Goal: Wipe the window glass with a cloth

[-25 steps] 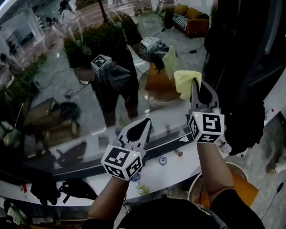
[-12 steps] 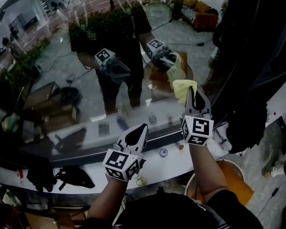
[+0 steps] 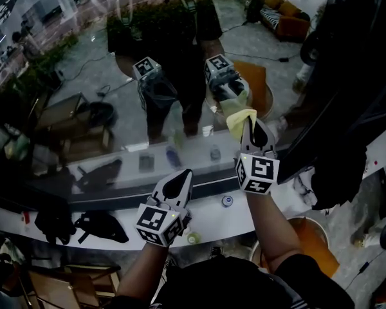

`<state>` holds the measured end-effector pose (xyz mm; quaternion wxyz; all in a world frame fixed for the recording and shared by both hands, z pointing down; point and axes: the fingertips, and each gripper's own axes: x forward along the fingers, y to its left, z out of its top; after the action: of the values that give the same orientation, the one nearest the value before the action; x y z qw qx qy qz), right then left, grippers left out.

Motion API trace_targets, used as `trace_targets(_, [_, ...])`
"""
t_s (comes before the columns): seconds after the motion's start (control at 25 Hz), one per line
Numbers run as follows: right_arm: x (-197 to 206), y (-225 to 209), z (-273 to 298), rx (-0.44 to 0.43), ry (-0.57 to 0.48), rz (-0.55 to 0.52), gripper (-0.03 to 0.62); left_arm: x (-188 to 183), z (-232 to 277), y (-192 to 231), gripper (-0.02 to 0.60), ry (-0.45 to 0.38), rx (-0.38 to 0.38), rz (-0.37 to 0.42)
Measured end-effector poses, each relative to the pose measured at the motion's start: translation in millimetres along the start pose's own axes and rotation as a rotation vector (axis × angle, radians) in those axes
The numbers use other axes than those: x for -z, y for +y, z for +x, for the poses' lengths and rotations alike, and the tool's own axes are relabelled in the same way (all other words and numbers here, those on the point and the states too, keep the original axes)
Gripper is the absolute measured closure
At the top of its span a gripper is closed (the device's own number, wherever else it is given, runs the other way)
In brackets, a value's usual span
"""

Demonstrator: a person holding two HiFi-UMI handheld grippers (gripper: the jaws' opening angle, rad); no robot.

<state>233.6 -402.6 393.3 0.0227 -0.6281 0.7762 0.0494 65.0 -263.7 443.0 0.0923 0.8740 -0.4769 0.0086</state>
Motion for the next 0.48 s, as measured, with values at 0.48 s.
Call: trace_targets(0.48, [13,83,-3,0.015,-0.009,0.126,0.555,3,-66,55,0.577,0.005,-0.068,-0.004])
